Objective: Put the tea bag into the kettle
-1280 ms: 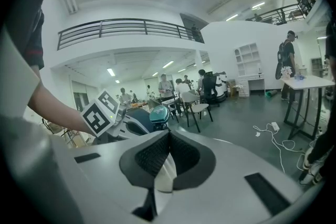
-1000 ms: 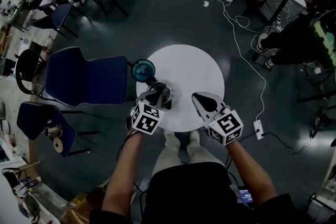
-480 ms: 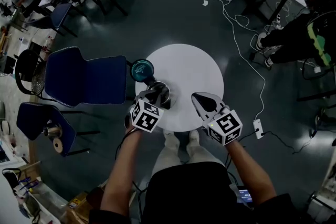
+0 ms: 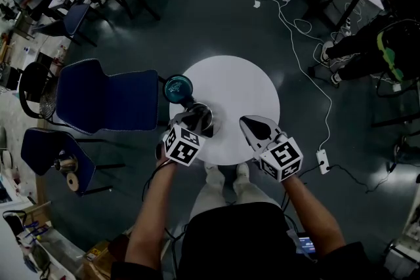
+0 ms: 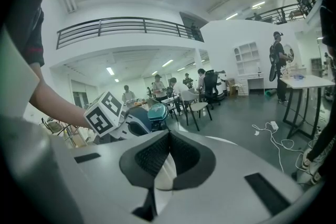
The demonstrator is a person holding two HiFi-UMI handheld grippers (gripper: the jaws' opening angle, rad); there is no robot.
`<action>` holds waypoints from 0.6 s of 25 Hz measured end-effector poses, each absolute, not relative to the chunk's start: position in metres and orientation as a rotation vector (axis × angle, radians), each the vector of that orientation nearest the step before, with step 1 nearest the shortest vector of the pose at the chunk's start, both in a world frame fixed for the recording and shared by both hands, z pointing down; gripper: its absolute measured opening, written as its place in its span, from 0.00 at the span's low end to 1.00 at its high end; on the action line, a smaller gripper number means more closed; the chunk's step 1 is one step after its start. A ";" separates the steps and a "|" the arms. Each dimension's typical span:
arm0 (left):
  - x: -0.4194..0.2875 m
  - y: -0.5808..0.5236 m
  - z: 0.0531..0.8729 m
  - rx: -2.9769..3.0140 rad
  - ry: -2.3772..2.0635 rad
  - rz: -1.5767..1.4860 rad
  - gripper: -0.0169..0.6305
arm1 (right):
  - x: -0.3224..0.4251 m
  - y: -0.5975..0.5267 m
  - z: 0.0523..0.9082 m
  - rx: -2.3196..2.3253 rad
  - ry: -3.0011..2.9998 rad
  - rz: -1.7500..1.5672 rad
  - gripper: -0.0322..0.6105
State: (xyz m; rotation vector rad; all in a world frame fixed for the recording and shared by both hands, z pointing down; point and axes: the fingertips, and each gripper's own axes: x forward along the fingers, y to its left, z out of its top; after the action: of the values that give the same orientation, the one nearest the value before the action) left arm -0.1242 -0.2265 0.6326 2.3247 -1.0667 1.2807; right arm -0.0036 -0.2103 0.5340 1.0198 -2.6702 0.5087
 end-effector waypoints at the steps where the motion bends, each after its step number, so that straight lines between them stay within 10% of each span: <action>1: -0.124 -0.226 0.632 2.324 -1.067 1.276 0.09 | -0.003 -0.209 0.534 1.020 -2.669 0.508 0.08; 15: -0.119 -0.226 0.615 2.369 -1.083 1.229 0.16 | -0.005 -0.210 0.537 1.006 -2.654 0.506 0.08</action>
State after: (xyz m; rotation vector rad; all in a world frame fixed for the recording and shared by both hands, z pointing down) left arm -0.1194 -0.2265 0.6151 2.3692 -1.0830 1.2290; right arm -0.0048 -0.2104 0.5372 1.0065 -2.6536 0.5062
